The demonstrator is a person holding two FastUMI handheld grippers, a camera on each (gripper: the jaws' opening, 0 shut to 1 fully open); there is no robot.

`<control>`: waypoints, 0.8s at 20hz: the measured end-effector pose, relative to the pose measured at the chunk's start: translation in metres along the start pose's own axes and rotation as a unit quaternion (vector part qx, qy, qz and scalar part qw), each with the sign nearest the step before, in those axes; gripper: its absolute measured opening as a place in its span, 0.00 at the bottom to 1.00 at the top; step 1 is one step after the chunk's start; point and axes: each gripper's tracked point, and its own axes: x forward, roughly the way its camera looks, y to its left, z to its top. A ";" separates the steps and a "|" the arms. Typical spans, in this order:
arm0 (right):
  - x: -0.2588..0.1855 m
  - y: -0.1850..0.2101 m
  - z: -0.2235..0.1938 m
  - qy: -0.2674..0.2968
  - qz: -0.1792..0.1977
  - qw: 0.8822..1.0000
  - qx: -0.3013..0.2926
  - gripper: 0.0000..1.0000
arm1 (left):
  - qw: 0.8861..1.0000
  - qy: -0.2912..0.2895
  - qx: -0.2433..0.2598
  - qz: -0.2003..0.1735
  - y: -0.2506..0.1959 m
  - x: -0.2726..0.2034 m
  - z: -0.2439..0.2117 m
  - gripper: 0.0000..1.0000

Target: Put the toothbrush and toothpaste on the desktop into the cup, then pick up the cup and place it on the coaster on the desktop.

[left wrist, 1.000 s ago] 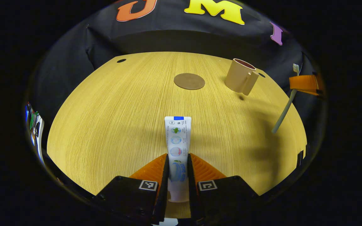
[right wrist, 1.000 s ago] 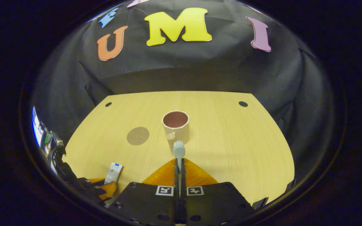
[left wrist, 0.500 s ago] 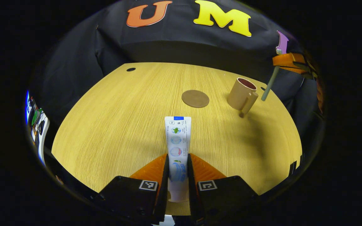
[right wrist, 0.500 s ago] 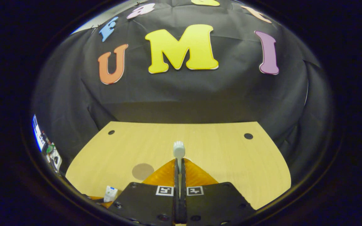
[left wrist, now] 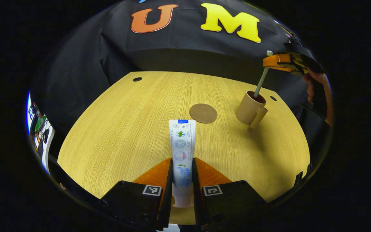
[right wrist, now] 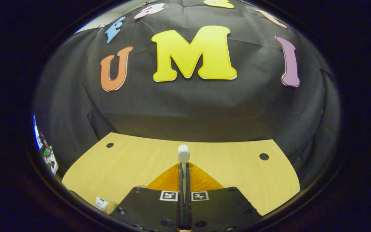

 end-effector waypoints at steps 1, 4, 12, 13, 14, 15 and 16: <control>0.004 0.000 -0.003 0.005 0.001 1.000 0.000 0.00 | 1.000 -0.001 0.001 0.000 -0.001 0.001 0.003 0.33; 0.015 -0.001 -0.015 0.020 0.002 1.000 0.002 0.00 | 1.000 -0.001 0.002 0.001 -0.004 0.005 0.007 0.32; 0.020 0.001 -0.047 0.058 0.012 0.998 0.013 0.50 | 0.999 -0.022 0.023 -0.013 -0.015 0.011 0.032 0.33; 0.017 0.000 -0.045 0.055 0.011 0.998 0.015 0.70 | 0.999 -0.030 0.027 -0.017 -0.018 0.011 0.038 0.33; 0.015 -0.003 -0.042 0.051 0.008 0.999 0.016 0.75 | 0.999 -0.040 0.031 -0.022 -0.021 0.011 0.042 0.33; 0.010 -0.005 -0.038 0.044 0.007 0.999 0.018 0.78 | 0.998 -0.051 0.033 -0.026 -0.025 0.011 0.050 0.33; 0.006 -0.008 -0.035 0.038 0.004 0.999 0.018 0.78 | 0.997 -0.063 0.034 -0.030 -0.029 0.009 0.057 0.33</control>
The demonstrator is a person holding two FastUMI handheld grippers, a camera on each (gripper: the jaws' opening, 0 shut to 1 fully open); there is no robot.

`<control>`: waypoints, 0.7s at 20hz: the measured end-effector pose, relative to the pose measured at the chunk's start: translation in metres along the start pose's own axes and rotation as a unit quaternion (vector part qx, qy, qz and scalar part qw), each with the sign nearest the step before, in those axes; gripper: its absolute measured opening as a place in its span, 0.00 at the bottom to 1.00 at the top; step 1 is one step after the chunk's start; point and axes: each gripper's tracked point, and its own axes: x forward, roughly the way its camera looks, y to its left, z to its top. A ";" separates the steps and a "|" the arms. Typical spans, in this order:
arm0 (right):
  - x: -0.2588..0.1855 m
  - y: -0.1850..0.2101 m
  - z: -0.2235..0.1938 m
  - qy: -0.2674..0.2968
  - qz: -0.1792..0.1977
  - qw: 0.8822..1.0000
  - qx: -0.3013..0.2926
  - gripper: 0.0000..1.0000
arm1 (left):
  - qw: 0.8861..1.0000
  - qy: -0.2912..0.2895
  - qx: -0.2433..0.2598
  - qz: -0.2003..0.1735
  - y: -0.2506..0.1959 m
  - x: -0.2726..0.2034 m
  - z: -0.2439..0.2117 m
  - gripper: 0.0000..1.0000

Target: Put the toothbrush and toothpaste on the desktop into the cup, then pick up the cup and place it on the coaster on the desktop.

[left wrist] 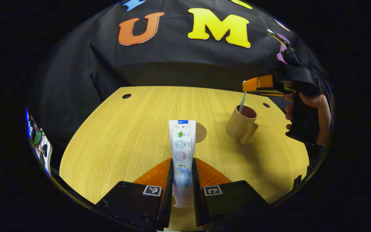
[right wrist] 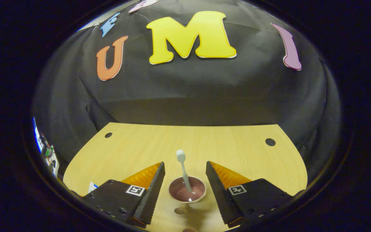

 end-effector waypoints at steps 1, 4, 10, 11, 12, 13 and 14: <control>-0.006 -0.003 0.003 -0.005 -0.002 1.000 0.000 0.78 | 1.000 -0.014 0.001 -0.004 -0.005 0.000 0.009 0.33; -0.027 -0.019 0.004 -0.012 -0.012 1.000 0.002 0.80 | 0.998 -0.057 0.008 -0.013 -0.017 0.004 0.035 0.33; -0.080 -0.075 -0.008 -0.013 -0.050 0.999 0.015 0.83 | 0.987 -0.148 0.027 -0.061 -0.063 0.027 0.100 0.32; -0.088 -0.085 -0.011 -0.012 -0.057 0.998 0.015 0.83 | 0.983 -0.164 0.030 -0.071 -0.075 0.032 0.112 0.32; -0.095 -0.096 -0.015 -0.010 -0.064 0.998 0.014 0.83 | 0.980 -0.180 0.033 -0.082 -0.087 0.038 0.122 0.33; -0.103 -0.106 -0.019 -0.007 -0.070 0.997 0.013 0.82 | 0.976 -0.195 0.033 -0.095 -0.099 0.043 0.131 0.33; -0.109 -0.115 -0.023 -0.004 -0.075 0.997 0.012 0.83 | 0.971 -0.211 0.033 -0.109 -0.114 0.050 0.139 0.32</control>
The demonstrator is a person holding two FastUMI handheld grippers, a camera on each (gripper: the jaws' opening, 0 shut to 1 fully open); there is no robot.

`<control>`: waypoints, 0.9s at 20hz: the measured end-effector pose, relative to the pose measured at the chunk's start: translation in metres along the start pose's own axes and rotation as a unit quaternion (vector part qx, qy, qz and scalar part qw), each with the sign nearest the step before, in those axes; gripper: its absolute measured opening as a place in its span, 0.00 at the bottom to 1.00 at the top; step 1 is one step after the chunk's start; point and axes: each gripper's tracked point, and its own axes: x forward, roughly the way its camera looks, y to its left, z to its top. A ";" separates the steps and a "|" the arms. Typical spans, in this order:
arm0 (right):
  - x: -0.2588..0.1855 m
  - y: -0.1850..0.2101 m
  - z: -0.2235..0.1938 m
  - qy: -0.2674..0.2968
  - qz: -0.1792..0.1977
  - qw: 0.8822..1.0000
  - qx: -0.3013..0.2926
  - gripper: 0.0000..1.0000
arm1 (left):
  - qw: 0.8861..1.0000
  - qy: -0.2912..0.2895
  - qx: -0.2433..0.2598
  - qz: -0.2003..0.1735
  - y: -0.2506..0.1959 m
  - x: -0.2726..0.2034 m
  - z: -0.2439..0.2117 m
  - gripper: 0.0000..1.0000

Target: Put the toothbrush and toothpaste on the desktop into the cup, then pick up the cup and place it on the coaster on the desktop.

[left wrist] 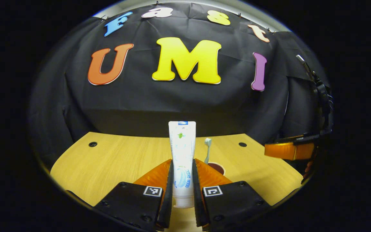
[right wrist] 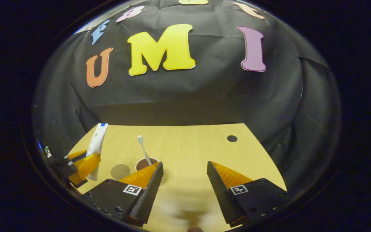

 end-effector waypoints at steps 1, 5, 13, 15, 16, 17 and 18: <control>-0.005 -0.011 -0.004 0.004 -0.007 1.000 -0.001 0.86 | 1.000 -0.016 -0.003 -0.010 -0.010 0.011 0.004 0.32; -0.018 -0.049 -0.030 0.028 -0.032 0.999 -0.005 0.86 | 0.997 -0.065 -0.016 -0.034 -0.040 0.049 0.009 0.33; -0.013 -0.079 -0.100 0.093 -0.049 0.994 -0.003 0.86 | 0.989 -0.144 0.029 -0.029 -0.055 0.092 -0.004 0.32; -0.016 -0.077 -0.110 0.104 -0.045 0.994 -0.004 0.87 | 0.989 -0.140 0.031 -0.028 -0.056 0.098 -0.014 0.32; -0.017 -0.076 -0.113 0.107 -0.044 0.993 -0.007 0.88 | 0.990 -0.136 0.031 -0.026 -0.055 0.100 -0.017 0.33; -0.017 -0.076 -0.111 0.107 -0.043 0.993 -0.007 0.88 | 0.990 -0.133 0.031 -0.023 -0.054 0.099 -0.021 0.32; -0.017 -0.076 -0.109 0.105 -0.043 0.994 -0.005 0.89 | 0.991 -0.131 0.032 -0.019 -0.053 0.101 -0.023 0.33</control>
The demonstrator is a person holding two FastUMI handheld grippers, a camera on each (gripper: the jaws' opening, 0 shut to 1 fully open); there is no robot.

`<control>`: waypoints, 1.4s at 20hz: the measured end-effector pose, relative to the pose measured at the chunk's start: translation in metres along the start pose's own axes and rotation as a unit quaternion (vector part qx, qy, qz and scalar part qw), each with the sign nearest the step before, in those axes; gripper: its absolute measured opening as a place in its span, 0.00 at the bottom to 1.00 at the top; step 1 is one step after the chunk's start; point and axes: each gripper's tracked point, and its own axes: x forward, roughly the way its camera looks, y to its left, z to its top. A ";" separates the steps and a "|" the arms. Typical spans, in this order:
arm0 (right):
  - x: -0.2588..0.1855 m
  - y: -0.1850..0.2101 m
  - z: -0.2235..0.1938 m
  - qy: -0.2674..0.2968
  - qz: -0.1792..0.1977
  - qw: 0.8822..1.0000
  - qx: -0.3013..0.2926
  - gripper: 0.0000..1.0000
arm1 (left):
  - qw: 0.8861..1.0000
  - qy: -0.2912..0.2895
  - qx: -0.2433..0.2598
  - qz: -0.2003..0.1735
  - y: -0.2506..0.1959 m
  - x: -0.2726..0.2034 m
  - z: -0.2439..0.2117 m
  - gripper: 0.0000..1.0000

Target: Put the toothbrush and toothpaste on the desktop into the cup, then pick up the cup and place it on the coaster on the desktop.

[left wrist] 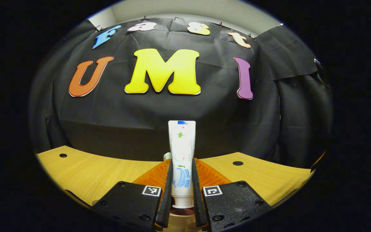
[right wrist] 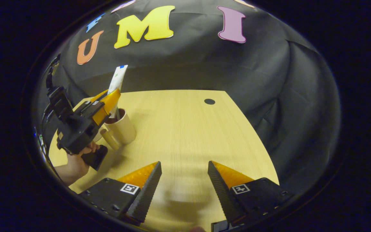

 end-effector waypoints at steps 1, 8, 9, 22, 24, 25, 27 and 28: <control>-0.001 0.000 0.005 -0.005 0.000 1.000 0.004 0.89 | 1.000 0.002 0.000 0.005 0.002 -0.001 -0.001 0.34; -0.004 0.011 0.014 -0.020 0.001 1.000 0.011 0.91 | 0.999 0.026 -0.013 0.014 0.007 -0.016 -0.014 0.42; -0.004 0.014 0.015 -0.021 0.003 1.000 0.011 0.91 | 0.999 0.027 -0.017 0.015 0.006 -0.018 -0.014 0.42; -0.016 0.053 0.026 -0.029 0.013 0.999 0.004 0.94 | 0.997 0.062 -0.032 0.032 0.021 -0.071 0.004 1.00; -0.017 0.064 0.031 -0.030 0.016 0.999 0.004 0.94 | 0.997 0.064 -0.022 0.041 0.030 -0.088 0.016 1.00; -0.017 0.072 0.033 -0.029 0.019 0.999 0.003 0.94 | 0.997 0.065 -0.017 0.046 0.038 -0.096 0.022 0.99; -0.019 0.093 0.040 -0.025 0.029 0.999 -0.003 0.94 | 0.996 0.070 -0.014 0.056 0.053 -0.115 0.036 0.99; -0.020 0.102 0.044 -0.023 0.031 0.999 -0.010 0.94 | 0.995 0.072 -0.015 0.062 0.062 -0.125 0.043 0.99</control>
